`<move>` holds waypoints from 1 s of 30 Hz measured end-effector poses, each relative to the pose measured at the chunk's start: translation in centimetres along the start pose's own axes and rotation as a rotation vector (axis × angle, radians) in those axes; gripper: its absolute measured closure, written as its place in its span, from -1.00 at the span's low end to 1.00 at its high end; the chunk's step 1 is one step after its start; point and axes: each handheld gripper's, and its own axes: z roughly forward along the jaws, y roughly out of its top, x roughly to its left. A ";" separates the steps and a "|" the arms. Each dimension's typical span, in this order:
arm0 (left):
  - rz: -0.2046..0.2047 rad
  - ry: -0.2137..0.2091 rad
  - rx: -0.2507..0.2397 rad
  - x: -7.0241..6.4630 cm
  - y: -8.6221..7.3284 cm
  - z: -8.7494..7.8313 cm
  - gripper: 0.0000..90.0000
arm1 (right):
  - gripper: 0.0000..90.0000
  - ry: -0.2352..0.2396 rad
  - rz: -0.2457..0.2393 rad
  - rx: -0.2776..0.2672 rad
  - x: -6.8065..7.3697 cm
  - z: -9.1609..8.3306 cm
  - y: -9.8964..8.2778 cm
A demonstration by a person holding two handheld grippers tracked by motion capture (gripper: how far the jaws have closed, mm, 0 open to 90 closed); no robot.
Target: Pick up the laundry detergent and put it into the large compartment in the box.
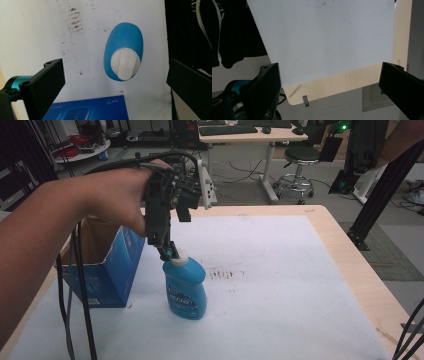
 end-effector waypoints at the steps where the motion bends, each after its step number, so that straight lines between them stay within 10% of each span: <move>1: 0.000 -0.004 -0.001 -0.1 -0.1 0.2 -0.96 | -0.93 -0.001 -0.004 0.003 0.0 0.0 0.0; 30: 0.095 -0.068 0.097 -0.5 0.4 6.3 -0.96 | -0.93 0.013 0.003 0.015 -0.2 1.1 0.7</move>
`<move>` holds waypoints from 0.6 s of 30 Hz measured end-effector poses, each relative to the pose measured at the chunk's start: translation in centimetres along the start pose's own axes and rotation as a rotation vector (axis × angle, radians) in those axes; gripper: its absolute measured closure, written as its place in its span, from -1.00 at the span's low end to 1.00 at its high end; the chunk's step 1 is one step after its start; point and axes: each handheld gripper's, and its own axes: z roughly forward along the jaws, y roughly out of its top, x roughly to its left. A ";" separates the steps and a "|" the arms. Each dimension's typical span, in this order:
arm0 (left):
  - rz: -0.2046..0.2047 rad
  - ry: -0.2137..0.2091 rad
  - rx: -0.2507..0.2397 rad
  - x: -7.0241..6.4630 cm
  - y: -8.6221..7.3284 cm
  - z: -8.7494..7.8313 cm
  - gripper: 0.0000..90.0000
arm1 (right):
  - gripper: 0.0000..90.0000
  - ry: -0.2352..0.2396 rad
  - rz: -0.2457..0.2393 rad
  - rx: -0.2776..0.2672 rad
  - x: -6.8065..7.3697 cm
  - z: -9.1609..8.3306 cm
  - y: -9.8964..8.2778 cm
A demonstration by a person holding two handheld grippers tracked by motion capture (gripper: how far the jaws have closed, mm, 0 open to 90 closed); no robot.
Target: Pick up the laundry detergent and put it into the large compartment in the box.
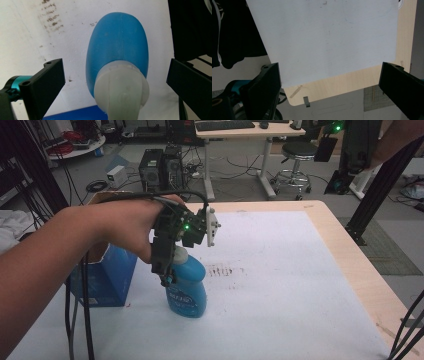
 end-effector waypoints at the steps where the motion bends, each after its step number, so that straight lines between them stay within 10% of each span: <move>1: 0.006 -0.006 0.014 0.0 0.2 0.3 -0.96 | -0.93 0.000 0.004 0.002 0.0 0.1 0.0; 18: 0.032 0.014 0.069 0.0 0.9 1.7 -0.96 | -0.93 0.006 0.000 -0.004 -0.1 0.4 -0.1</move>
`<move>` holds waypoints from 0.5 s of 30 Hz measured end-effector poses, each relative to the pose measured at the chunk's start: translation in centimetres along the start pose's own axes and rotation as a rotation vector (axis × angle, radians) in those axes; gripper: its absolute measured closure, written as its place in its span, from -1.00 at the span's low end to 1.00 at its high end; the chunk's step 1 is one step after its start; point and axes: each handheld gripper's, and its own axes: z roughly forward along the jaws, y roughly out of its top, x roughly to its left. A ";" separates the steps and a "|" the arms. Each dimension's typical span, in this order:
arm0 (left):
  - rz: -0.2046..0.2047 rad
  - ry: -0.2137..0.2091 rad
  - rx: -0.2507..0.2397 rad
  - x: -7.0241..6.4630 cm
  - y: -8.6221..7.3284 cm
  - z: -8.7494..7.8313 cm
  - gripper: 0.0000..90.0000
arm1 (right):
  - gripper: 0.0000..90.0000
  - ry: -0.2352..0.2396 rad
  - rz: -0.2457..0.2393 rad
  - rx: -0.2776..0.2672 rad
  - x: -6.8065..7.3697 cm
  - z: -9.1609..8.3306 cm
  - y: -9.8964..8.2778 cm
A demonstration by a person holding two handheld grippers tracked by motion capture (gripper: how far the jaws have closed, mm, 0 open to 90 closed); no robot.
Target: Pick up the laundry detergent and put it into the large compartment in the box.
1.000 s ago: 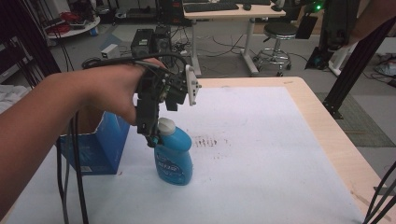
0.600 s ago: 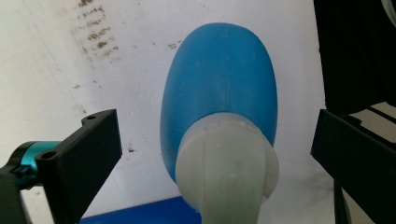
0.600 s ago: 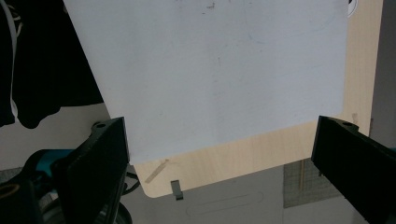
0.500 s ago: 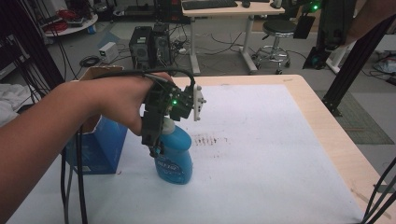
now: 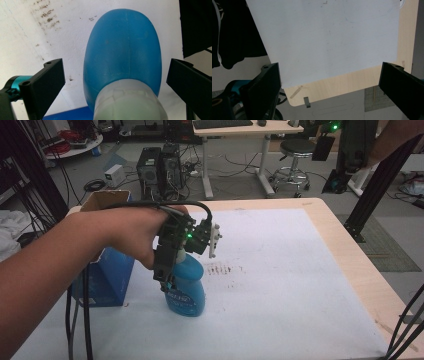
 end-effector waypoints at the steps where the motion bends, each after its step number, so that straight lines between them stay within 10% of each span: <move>1: 0.001 0.002 0.000 0.0 0.0 0.1 -0.96 | -0.93 -0.001 0.004 -0.001 0.0 0.0 0.0; 15: 0.024 0.011 0.015 -0.2 0.3 1.0 -0.96 | -0.93 0.003 0.001 -0.001 -0.1 0.3 0.2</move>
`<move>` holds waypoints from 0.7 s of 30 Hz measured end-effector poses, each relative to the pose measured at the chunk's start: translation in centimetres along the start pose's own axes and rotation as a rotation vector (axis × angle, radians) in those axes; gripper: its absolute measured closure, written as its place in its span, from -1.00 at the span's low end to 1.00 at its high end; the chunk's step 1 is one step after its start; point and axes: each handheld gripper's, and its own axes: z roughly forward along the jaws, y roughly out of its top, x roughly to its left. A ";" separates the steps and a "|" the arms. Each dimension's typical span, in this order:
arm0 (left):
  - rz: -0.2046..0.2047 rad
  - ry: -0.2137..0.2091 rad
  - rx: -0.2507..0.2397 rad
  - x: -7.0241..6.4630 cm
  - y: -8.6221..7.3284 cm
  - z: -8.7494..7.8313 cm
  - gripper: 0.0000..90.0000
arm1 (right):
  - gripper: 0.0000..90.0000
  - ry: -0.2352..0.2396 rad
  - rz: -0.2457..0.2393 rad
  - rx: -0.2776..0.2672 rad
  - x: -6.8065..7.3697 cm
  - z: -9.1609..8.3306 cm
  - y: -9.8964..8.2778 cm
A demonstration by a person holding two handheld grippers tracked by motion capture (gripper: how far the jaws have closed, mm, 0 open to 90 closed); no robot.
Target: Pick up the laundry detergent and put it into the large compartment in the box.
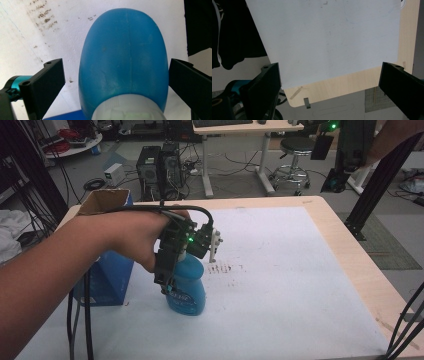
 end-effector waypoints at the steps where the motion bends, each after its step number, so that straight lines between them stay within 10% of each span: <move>1: 0.006 0.001 0.001 0.0 0.0 0.0 -0.96 | -0.93 0.000 0.000 0.000 0.0 0.0 0.0; 21: 0.017 0.010 -0.006 0.2 0.1 0.0 -0.76 | -0.93 0.003 -0.006 -0.003 -0.2 0.3 0.1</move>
